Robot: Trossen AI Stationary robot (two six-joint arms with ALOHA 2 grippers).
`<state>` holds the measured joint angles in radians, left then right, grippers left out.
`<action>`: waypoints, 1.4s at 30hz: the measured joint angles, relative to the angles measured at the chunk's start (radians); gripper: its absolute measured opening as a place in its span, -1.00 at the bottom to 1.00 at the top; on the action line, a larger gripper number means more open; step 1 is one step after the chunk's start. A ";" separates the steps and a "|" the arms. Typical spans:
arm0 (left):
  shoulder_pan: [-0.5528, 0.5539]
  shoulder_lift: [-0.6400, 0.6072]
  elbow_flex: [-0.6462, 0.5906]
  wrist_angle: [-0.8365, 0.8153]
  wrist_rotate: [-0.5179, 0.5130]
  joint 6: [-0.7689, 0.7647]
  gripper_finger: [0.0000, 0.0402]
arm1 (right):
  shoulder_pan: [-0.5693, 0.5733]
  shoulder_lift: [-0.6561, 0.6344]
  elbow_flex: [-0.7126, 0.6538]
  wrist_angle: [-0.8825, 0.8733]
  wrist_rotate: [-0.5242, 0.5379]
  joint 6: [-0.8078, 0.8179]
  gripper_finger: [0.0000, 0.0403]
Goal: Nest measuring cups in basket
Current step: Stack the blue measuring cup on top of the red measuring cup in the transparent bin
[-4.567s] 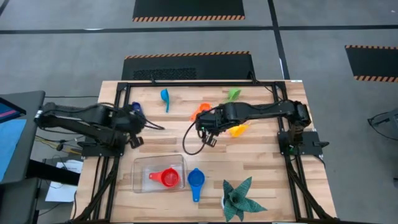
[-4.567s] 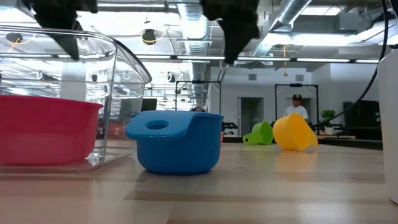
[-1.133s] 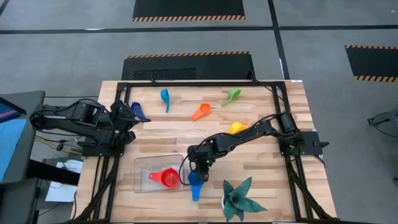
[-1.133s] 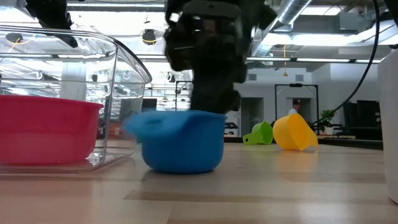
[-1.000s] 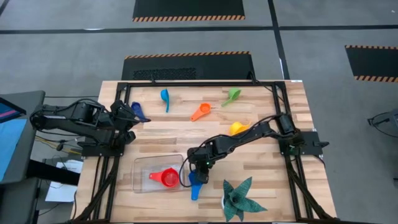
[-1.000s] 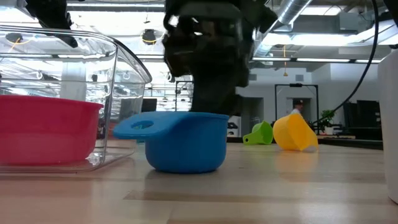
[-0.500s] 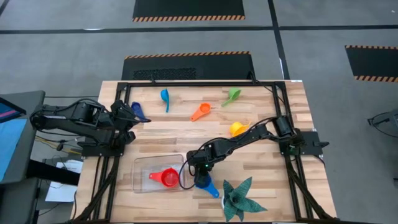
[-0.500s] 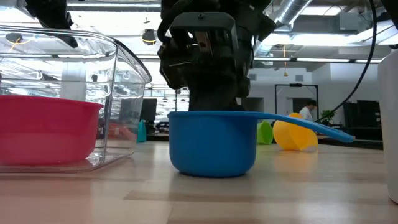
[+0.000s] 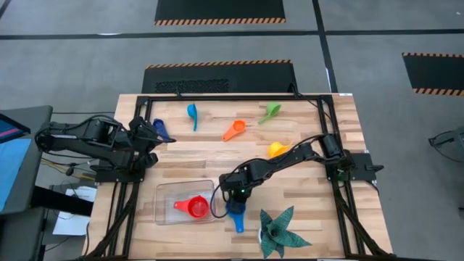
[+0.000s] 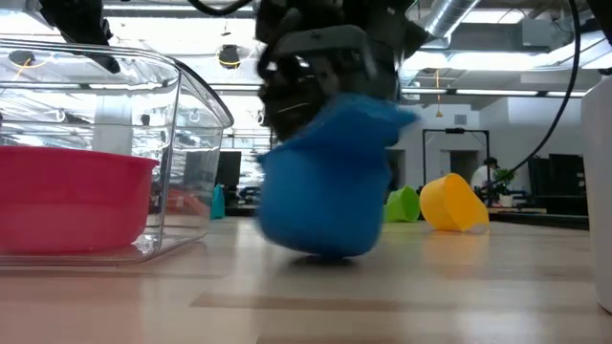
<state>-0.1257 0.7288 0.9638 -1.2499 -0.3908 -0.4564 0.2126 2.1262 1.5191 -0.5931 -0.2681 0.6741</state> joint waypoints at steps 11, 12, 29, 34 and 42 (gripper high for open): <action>0.000 0.000 0.000 0.004 -0.016 -0.001 -1.00 | -0.075 -0.246 -0.001 -0.246 0.193 0.078 -0.96; 0.000 0.000 0.000 0.007 -0.016 -0.001 -1.00 | -0.079 -0.274 -0.001 -0.244 0.212 0.101 -0.96; 0.000 0.000 0.000 0.001 -0.040 -0.042 -1.00 | 0.001 -0.266 0.014 0.639 0.355 0.473 -0.96; 0.000 0.000 0.000 -0.009 -0.041 -0.037 -1.00 | 0.032 -0.178 0.126 0.613 0.355 0.515 -0.96; 0.000 0.000 0.000 -0.021 -0.060 -0.035 -1.00 | 0.050 -0.039 0.482 0.191 0.435 0.507 -0.97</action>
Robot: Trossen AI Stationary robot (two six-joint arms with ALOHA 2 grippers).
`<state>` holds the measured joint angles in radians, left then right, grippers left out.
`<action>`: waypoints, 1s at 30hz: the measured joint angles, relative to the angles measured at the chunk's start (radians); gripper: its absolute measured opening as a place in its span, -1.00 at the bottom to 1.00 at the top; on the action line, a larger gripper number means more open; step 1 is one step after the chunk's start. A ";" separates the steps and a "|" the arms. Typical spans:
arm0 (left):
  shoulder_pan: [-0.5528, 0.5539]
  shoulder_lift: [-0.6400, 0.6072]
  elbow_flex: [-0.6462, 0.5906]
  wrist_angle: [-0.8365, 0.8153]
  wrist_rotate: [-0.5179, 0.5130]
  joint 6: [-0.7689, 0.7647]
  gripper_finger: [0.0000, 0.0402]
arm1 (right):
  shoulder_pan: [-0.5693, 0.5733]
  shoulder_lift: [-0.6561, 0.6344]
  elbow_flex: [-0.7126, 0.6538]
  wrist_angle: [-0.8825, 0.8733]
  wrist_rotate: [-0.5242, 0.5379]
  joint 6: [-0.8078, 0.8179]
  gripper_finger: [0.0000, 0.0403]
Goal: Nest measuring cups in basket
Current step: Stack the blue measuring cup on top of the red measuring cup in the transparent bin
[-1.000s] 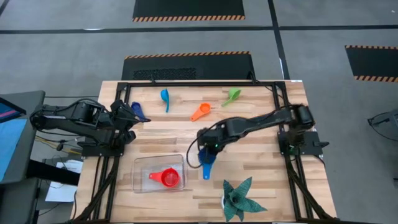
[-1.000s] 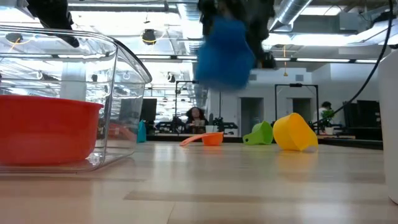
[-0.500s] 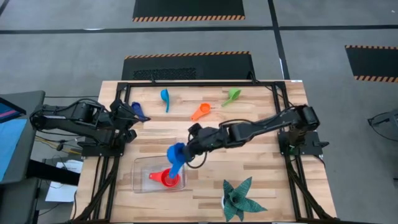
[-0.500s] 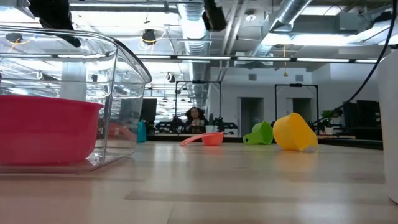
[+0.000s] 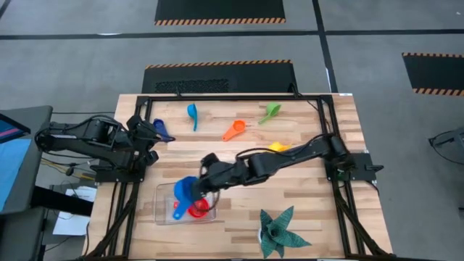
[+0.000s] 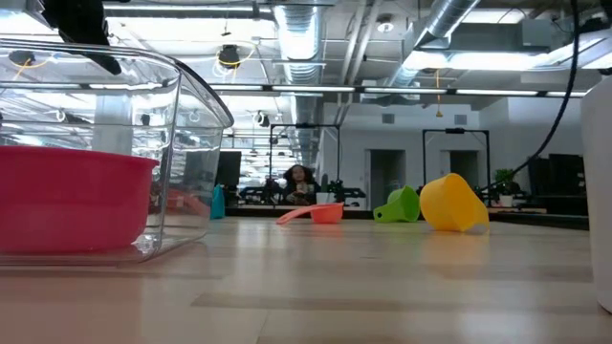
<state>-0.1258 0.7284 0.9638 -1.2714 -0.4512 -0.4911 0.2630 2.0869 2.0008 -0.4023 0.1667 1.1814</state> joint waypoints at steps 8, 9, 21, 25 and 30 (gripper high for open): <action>0.000 0.000 0.000 -0.026 0.000 0.034 -1.00 | 0.003 0.117 0.311 -0.356 0.108 0.073 -0.97; 0.000 0.000 0.000 -0.031 0.000 0.038 -1.00 | 0.004 0.136 0.327 -0.347 0.121 0.097 -0.97; 0.000 0.000 0.000 -0.046 0.001 0.039 -1.00 | 0.021 0.282 0.344 -0.370 0.151 0.427 -0.94; 0.000 0.000 0.000 -0.051 0.001 0.042 -1.00 | 0.035 0.312 0.344 -0.339 0.140 0.500 -0.97; 0.000 -0.001 0.000 -0.052 0.000 0.068 -1.00 | 0.053 0.336 0.345 -0.293 0.133 0.554 -0.97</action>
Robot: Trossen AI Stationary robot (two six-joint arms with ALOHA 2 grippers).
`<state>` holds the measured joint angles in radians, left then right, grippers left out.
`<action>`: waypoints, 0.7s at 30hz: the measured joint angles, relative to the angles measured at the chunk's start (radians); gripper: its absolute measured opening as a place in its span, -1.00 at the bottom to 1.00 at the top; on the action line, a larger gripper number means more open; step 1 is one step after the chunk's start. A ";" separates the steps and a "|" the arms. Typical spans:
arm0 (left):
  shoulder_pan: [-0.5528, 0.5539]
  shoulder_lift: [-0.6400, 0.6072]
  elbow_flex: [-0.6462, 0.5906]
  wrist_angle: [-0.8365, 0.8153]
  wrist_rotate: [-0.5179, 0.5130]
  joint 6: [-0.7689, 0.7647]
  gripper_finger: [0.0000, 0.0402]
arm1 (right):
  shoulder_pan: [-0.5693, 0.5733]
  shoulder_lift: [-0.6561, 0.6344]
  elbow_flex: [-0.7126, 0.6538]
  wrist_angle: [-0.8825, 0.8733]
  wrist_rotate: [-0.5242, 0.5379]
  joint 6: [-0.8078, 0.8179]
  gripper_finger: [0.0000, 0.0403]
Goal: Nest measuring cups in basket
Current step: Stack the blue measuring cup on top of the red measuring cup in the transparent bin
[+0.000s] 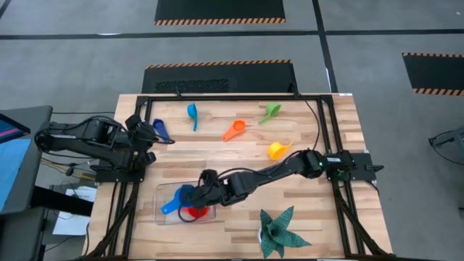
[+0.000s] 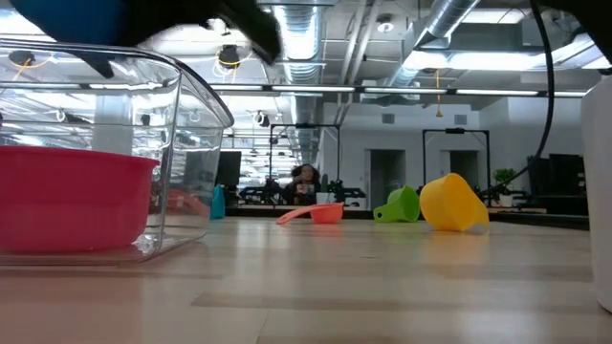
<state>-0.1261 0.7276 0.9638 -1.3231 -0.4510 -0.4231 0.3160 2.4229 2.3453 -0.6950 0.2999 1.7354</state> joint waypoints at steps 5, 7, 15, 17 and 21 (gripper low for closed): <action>0.000 -0.001 0.000 0.002 0.000 0.013 -1.00 | 0.021 0.010 -0.001 -0.007 -0.009 0.038 -0.96; 0.000 -0.001 0.000 0.003 0.000 0.013 -1.00 | 0.030 0.018 0.001 -0.023 -0.009 0.061 -0.97; 0.000 -0.001 0.000 0.004 0.000 0.013 -1.00 | 0.045 0.020 0.000 -0.110 -0.016 0.104 -0.95; 0.000 -0.001 0.000 0.004 0.000 0.013 -1.00 | 0.044 0.020 0.000 -0.116 -0.017 0.108 -0.96; 0.000 -0.001 0.000 0.004 0.000 0.004 -1.00 | 0.039 0.020 0.000 -0.115 -0.034 0.131 -0.97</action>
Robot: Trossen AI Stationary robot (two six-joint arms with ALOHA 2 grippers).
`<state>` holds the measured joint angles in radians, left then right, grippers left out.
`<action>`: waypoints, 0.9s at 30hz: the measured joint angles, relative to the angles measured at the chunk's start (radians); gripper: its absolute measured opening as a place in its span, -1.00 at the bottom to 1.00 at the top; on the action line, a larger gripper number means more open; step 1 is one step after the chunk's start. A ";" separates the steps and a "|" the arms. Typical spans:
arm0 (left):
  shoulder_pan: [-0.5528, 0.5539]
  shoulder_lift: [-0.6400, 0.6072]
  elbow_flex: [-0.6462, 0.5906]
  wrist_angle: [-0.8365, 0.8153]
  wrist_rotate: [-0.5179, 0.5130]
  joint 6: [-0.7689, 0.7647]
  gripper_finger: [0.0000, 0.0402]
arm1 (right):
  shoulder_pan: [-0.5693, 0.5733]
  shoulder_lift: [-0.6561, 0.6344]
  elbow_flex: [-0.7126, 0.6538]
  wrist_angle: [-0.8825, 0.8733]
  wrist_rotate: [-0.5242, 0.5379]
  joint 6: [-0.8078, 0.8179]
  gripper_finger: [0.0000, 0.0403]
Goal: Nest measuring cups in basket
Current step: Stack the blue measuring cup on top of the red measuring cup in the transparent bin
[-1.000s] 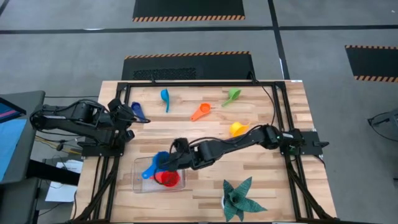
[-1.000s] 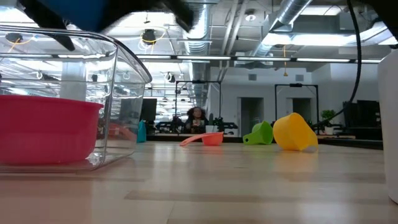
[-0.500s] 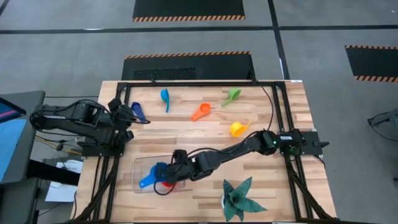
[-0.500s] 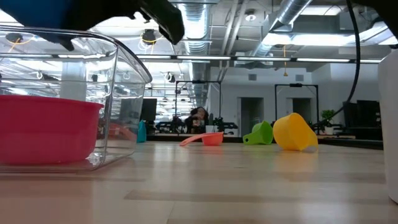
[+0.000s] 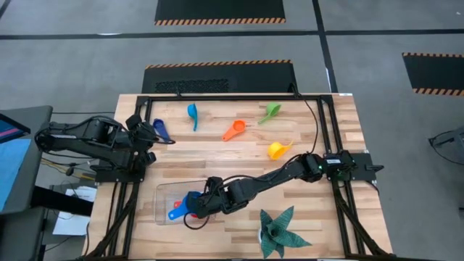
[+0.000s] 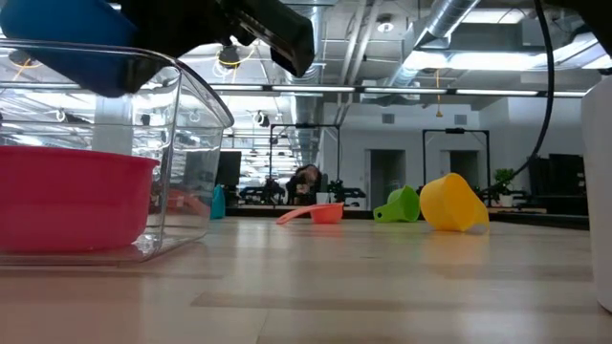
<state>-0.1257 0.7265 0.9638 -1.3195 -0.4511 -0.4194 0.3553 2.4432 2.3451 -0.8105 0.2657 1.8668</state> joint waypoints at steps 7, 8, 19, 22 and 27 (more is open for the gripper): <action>0.000 0.000 0.000 0.000 0.000 -0.001 -1.00 | -0.004 0.000 0.000 0.001 -0.013 -0.012 -0.87; 0.000 0.000 0.000 0.000 0.000 -0.001 -1.00 | -0.004 0.000 0.000 0.002 -0.020 -0.012 -0.86; 0.000 0.000 0.000 0.000 0.000 -0.002 -1.00 | -0.001 0.000 0.000 0.003 -0.037 -0.058 -0.77; 0.000 0.000 0.000 0.000 0.000 -0.003 -1.00 | -0.001 0.000 0.000 0.003 -0.037 -0.061 -0.69; 0.000 0.000 0.000 0.000 0.000 -0.003 -1.00 | -0.001 0.000 0.000 0.004 -0.037 -0.061 -0.57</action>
<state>-0.1257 0.7269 0.9638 -1.3197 -0.4511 -0.4221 0.3538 2.4432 2.3451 -0.8065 0.2284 1.8057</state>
